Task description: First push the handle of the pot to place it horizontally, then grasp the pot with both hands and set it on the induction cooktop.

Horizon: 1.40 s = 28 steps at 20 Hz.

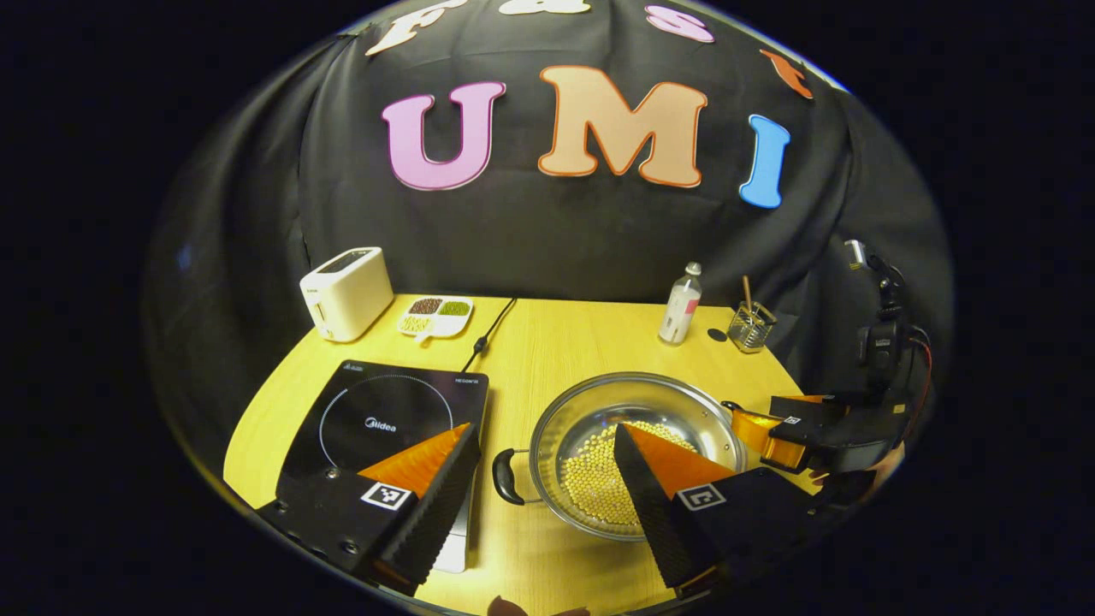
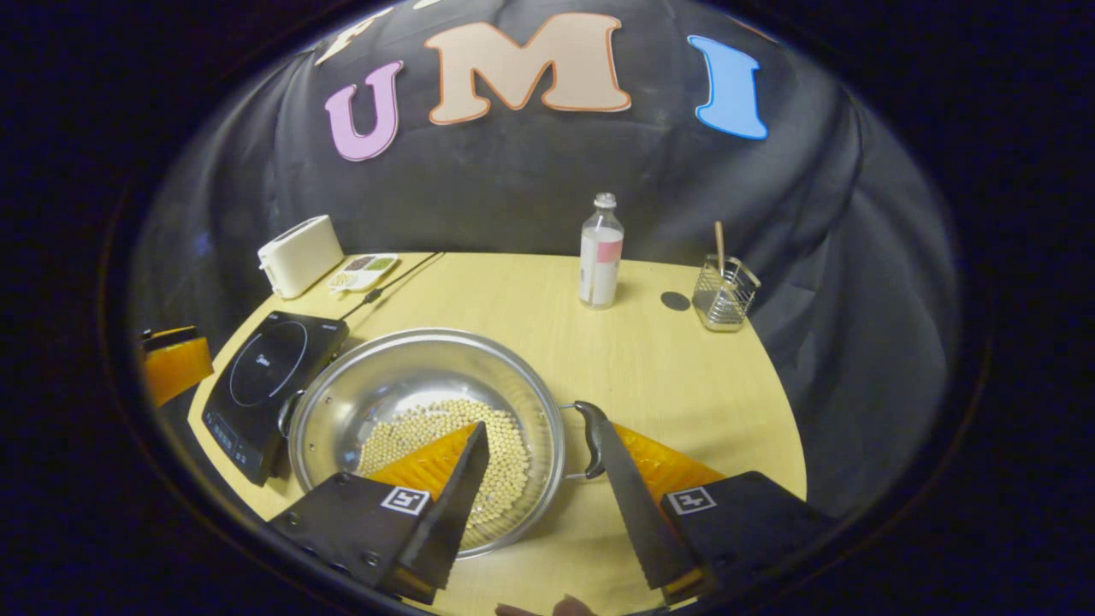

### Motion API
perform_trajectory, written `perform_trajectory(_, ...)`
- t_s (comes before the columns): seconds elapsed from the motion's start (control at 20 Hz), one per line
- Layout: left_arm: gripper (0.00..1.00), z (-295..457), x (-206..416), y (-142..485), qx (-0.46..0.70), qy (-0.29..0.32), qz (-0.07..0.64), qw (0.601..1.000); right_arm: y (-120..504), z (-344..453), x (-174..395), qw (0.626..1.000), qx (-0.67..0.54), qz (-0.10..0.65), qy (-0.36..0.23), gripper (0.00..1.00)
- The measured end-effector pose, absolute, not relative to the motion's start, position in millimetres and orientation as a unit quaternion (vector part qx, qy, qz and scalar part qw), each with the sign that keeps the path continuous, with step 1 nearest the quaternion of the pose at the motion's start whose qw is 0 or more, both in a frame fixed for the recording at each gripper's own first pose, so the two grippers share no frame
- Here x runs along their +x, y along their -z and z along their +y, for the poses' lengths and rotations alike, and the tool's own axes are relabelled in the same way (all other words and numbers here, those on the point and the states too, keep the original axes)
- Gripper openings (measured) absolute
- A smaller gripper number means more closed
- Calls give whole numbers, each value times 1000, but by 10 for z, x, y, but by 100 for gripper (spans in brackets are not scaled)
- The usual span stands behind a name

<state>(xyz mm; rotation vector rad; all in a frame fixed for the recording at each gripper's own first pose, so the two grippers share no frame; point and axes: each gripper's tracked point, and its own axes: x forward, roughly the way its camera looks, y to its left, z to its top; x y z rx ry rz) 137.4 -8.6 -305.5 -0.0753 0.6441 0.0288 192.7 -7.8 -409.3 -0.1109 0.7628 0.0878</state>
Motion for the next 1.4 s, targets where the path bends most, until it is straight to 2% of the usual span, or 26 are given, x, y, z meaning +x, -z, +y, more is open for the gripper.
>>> perform_trajectory(0.05, 97, -77, 1369, 3155, -43, -19, 329, 943, 4152, -96, 1953, 924, -58, 376, -43, 89)
perform_trajectory(0.3, 97, 71, 1450, 3633, -36, -51, 367, 928, 4464, -163, 2102, 912, -61, 404, -45, 90)
perform_trajectory(0.45, 97, 81, 1495, 3926, -30, -56, 390, 919, 4684, -190, 2123, 901, -60, 428, -44, 90)
perform_trajectory(0.5, 100, 77, 1509, 4021, -31, -57, 395, 916, 4732, -206, 2129, 898, -60, 434, -43, 90)
perform_trajectory(0.55, 97, 64, 1517, 4105, -37, -58, 404, 912, 4790, -217, 2124, 895, -59, 440, -41, 90)
perform_trajectory(0.65, 99, 122, 1554, 4223, -24, -65, 409, 910, 4845, -224, 2110, 891, -47, 450, -38, 92)
perform_trajectory(0.8, 98, 119, 1528, 4462, -33, -71, 438, 896, 4956, -217, 2110, 883, -29, 467, -32, 89)
perform_trajectory(0.85, 98, 119, 1503, 4485, -40, -75, 446, 891, 4922, -279, 2095, 882, -25, 469, -25, 77)
perform_trajectory(0.9, 98, 148, 1517, 4491, -36, -79, 445, 891, 4998, -271, 2152, 882, -10, 470, -22, 72)
perform_trajectory(0.95, 96, 250, 1545, 4500, -21, -87, 442, 893, 4926, -270, 2078, 881, 0, 472, -22, 63)
perform_trajectory(1.05, 69, 272, 1578, 4513, -27, -79, 441, 894, 4901, -275, 2057, 880, 9, 475, -21, 54)
perform_trajectory(1.1, 66, 267, 1566, 4497, -21, -73, 449, 890, 4996, -276, 2083, 880, 8, 474, -17, 54)
perform_trajectory(1.15, 64, 282, 1556, 4502, -21, -72, 451, 889, 4920, -285, 2009, 880, 8, 475, -13, 48)
perform_trajectory(1.3, 65, 268, 1592, 4451, -35, -64, 453, 889, 4860, -294, 1924, 877, 24, 480, -1, 48)
perform_trajectory(1.35, 63, 264, 1614, 4408, -33, -59, 448, 892, 4829, -297, 1911, 877, 28, 480, 2, 53)
perform_trajectory(1.4, 65, 272, 1623, 4364, -29, -54, 445, 893, 4778, -285, 1912, 879, 29, 476, 5, 53)
